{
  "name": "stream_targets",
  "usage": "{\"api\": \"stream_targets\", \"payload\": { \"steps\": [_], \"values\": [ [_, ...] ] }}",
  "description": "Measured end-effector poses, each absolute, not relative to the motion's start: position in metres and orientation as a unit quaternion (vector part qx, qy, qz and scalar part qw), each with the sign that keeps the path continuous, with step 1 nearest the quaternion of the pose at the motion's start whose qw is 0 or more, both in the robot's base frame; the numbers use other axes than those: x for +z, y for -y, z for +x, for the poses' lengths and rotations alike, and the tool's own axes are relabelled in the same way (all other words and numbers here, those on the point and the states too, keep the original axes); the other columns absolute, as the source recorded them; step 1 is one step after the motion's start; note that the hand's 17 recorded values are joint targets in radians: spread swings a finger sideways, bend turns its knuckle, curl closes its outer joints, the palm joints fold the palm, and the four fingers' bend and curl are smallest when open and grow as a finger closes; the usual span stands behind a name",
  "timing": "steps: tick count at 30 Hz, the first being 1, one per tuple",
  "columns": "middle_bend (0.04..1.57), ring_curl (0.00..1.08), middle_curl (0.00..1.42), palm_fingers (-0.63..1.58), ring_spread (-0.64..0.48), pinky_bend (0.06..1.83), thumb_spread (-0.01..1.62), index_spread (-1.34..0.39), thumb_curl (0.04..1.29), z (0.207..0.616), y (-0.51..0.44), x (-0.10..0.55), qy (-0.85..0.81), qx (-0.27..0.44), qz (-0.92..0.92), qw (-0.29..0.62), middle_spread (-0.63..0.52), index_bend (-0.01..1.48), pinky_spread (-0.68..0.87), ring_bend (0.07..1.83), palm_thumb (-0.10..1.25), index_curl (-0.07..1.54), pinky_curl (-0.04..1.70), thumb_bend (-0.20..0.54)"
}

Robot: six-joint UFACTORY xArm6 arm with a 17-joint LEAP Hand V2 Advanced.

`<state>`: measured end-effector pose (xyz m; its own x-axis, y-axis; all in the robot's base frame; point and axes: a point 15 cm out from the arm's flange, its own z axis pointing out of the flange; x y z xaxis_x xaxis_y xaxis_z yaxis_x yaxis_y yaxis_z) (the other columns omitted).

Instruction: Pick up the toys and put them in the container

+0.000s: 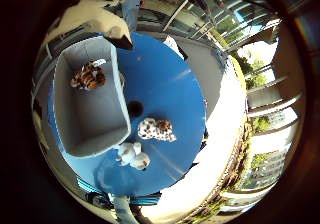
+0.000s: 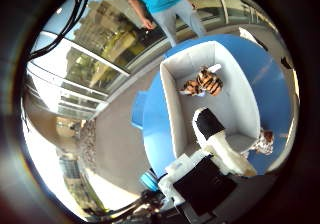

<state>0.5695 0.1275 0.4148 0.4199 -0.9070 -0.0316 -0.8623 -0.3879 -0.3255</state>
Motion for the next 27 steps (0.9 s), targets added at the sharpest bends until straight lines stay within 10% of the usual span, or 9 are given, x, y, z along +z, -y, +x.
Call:
{"api": "stream_targets", "payload": {
  "steps": [14, 27],
  "values": [
    [0.19, 0.32, 0.33, 0.14, 0.32, 1.01, 1.07, -0.24, 0.46, 0.579, 0.030, 0.393, -0.595, -0.090, -0.793, 0.093, 0.11, 0.17, 0.54, 0.58, 0.63, 0.23, 0.33, -0.034],
    [0.19, 0.31, 0.35, 0.21, 0.30, 0.92, 1.07, -0.14, 0.44, 0.590, 0.096, 0.240, -0.600, -0.019, -0.799, -0.025, 0.07, 0.18, 0.53, 0.58, 0.62, 0.26, 0.26, -0.032]
  ]
}}
